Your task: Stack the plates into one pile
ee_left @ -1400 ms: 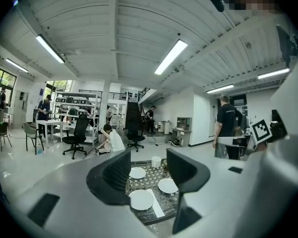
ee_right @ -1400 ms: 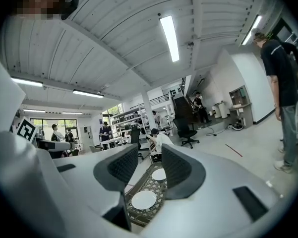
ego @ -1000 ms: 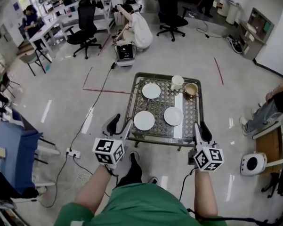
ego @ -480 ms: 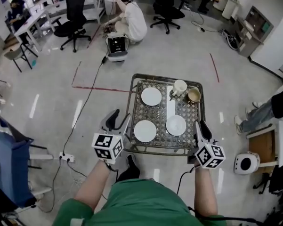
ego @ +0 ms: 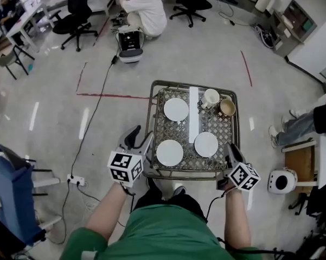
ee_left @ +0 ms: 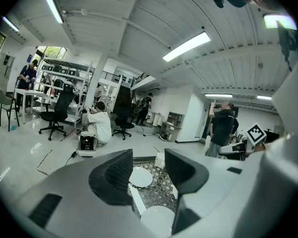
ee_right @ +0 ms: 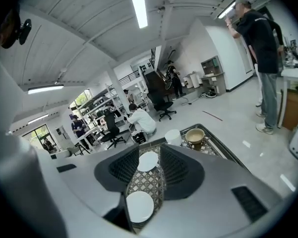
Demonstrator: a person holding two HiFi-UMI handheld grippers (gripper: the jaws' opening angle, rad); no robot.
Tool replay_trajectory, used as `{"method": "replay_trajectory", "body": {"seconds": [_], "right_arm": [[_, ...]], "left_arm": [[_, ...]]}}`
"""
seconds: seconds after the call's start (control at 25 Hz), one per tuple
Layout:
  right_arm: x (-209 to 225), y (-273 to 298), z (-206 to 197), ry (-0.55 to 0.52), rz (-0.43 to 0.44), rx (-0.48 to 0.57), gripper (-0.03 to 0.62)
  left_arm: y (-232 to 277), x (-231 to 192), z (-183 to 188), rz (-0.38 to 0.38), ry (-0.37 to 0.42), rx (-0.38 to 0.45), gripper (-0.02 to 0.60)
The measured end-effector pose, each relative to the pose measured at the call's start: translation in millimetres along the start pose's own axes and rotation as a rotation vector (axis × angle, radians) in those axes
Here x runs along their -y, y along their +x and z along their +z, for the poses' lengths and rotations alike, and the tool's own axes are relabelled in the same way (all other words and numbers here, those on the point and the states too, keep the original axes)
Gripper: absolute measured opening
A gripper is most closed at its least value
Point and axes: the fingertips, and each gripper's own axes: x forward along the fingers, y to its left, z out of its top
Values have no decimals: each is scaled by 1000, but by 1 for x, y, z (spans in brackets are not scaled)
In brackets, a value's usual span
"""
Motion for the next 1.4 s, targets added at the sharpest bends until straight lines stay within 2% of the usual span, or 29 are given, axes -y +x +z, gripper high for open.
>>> {"method": "replay_trajectory", "body": {"seconds": [0.24,0.56,0.88,1.08,1.4], "right_arm": [[61,27,-43,143,-57,-60,155],[137,63,-91,435,-66,-147,153],[187,77,-140,599,-81,-252,155],[204,82,-178,655,-107,-317,154],[208,101,-222,686,-94,-415,153]], "left_arm": [[26,6,-21,-20,15,-90,213],[70,27,-56,-9,-5,-214,213],[91,28,-104,6,-124,-320,213],[100,29,-126,4,-150,-362,213],[109,23,-131,34,-147,-374,213]]}}
